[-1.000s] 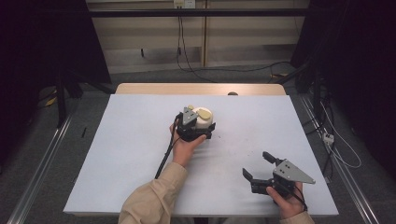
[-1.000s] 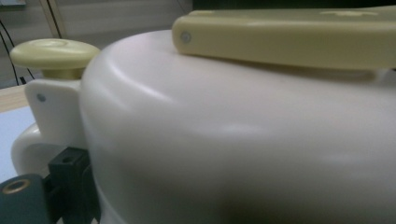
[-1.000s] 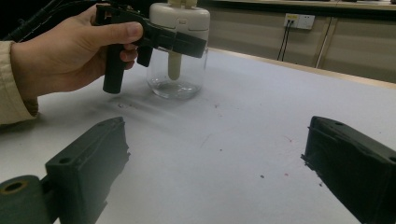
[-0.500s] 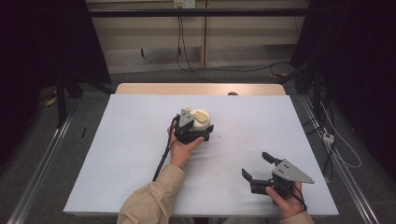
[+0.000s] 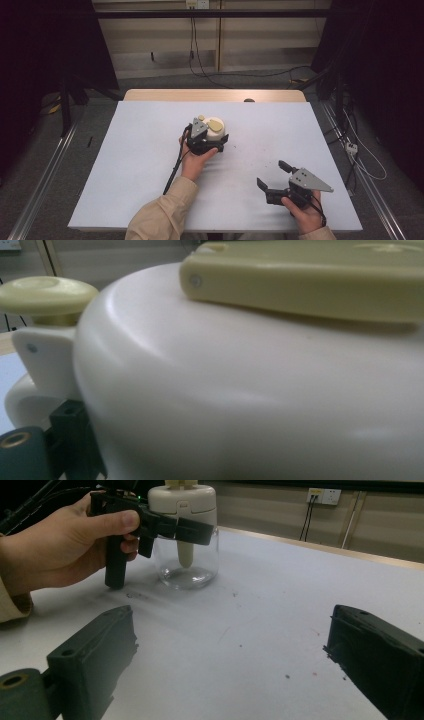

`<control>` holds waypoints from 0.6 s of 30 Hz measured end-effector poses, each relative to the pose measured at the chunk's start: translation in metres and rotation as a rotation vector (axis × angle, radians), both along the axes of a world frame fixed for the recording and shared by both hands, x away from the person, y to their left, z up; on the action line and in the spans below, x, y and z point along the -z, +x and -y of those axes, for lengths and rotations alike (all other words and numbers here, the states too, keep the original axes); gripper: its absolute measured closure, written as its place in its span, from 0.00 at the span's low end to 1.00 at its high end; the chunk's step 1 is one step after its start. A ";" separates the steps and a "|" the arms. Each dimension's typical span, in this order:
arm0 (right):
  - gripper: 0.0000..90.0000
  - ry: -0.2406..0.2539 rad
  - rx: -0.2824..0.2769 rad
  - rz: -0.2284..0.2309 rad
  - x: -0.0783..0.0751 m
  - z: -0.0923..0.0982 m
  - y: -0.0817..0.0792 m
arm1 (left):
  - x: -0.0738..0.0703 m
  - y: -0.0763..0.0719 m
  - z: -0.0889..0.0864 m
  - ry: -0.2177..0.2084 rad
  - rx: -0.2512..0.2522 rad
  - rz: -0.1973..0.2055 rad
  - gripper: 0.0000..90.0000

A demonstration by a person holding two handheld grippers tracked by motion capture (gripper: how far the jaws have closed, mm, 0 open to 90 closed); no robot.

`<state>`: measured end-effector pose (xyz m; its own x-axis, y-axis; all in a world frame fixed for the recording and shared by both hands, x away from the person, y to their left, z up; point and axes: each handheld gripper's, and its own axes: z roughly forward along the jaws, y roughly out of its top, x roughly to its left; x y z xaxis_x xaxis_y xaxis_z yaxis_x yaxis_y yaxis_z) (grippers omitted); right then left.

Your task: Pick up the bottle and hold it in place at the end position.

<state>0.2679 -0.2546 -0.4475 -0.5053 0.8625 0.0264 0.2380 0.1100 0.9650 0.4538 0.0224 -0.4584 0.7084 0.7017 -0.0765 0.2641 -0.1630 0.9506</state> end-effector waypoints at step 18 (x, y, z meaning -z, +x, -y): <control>0.10 0.004 -0.039 -0.094 -0.010 -0.033 0.045 | 0.001 0.000 0.000 -0.001 0.001 0.004 0.06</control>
<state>0.3130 -0.2221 -0.4374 -0.5334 0.8422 0.0788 0.3233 0.1170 0.9390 0.4538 0.0220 -0.4592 0.7091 0.7012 -0.0743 0.2606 -0.1627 0.9516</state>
